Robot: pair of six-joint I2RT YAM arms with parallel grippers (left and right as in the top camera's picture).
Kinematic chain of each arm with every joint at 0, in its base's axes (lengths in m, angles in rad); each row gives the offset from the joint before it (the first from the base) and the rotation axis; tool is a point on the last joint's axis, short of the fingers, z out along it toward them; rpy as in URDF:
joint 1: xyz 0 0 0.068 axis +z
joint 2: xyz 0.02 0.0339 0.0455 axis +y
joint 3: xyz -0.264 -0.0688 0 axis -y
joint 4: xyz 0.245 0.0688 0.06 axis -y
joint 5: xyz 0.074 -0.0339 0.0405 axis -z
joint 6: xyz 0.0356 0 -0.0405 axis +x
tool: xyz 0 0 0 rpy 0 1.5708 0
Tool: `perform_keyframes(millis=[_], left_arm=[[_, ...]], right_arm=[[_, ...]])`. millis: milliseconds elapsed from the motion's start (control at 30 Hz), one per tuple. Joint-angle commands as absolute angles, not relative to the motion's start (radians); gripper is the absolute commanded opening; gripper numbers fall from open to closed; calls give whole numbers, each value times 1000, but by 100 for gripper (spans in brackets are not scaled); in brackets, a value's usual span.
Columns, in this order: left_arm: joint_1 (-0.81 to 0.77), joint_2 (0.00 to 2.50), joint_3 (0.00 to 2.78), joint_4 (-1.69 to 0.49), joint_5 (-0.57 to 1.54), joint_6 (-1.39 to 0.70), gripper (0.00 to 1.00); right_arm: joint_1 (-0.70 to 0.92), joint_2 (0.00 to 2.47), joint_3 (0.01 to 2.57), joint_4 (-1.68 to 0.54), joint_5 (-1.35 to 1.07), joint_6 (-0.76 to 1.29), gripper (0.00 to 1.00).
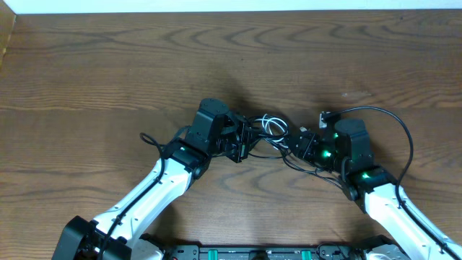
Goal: Untangle cables
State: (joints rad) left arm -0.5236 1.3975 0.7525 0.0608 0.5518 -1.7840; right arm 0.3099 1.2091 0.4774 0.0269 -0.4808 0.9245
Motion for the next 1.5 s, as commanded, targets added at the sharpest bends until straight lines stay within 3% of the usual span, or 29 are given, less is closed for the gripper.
perform_keyframes(millis=[0, 200, 467, 733, 900, 1100, 1267, 1300, 1333, 1467], left_arm=[[-523, 1393, 765, 77, 599, -1794, 8], [-523, 1393, 765, 78, 605, -1784, 8], [-523, 1393, 765, 76, 670, -1664, 8], [-523, 1393, 765, 73, 673, -1592, 8], [-523, 1393, 764, 54, 678, -1533, 8], [-522, 1393, 764, 55, 685, -1539, 8], [-522, 1393, 764, 56, 681, -1546, 8], [-522, 1393, 764, 59, 680, -1546, 8], [-519, 1393, 764, 63, 679, -1546, 8], [-506, 1393, 764, 63, 662, -1546, 8]], right_arm=[[342, 1234, 481, 51, -482, 959, 30], [355, 1234, 481, 148, -479, 975, 28], [353, 1234, 481, 332, -418, 970, 1], [324, 1234, 481, 376, -417, 702, 1], [253, 1233, 482, 500, -551, 701, 1], [213, 1233, 482, 430, -612, 701, 27], [208, 1233, 481, 268, -612, 696, 39], [205, 1232, 481, 248, -612, 681, 45], [197, 1232, 481, 228, -612, 666, 57], [139, 1219, 481, 201, -616, 664, 64]])
